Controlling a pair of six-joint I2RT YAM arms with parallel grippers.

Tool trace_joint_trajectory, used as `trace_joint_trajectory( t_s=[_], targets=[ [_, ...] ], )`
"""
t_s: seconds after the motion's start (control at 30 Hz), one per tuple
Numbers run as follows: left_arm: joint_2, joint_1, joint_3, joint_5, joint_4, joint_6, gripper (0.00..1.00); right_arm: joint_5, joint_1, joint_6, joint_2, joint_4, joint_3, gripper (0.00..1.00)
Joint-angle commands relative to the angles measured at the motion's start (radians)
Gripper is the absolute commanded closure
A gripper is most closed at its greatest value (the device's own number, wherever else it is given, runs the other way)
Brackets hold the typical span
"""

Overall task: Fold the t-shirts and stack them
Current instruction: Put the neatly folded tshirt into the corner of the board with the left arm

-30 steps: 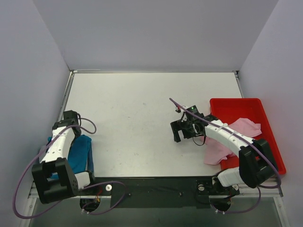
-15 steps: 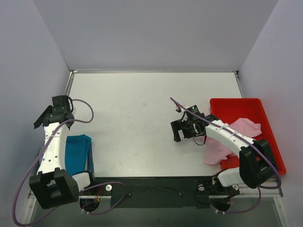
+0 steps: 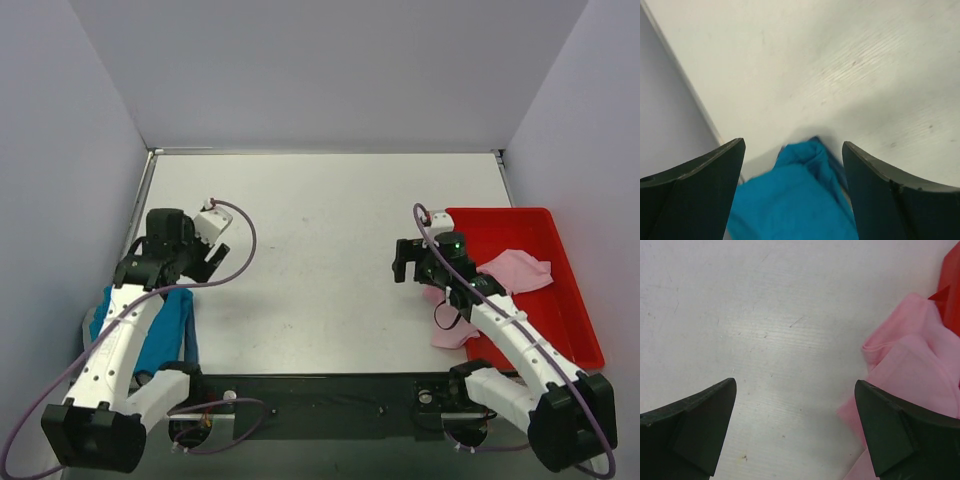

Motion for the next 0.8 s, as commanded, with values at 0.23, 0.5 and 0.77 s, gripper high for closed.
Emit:
trace_joint_trajectory(
  t_s=[0.23, 0.5, 0.77],
  targets=[
    [-0.109, -0.014, -0.435, 0.376, 0.898, -0.302, 0.10, 0.290, -0.064, -0.014, -0.290, 0.326, -0.270, 0.00],
    [0.045, -0.012, -0.501, 0.309, 1.021, -0.339, 0.09, 0.373, -0.084, -0.072, -0.375, 0.455, -0.405, 0.00],
    [0.196, -0.009, -0.467, 0.252, 1.061, -0.430, 0.09, 0.396, -0.090, -0.098, -0.434, 0.469, -0.492, 0.00]
  ],
)
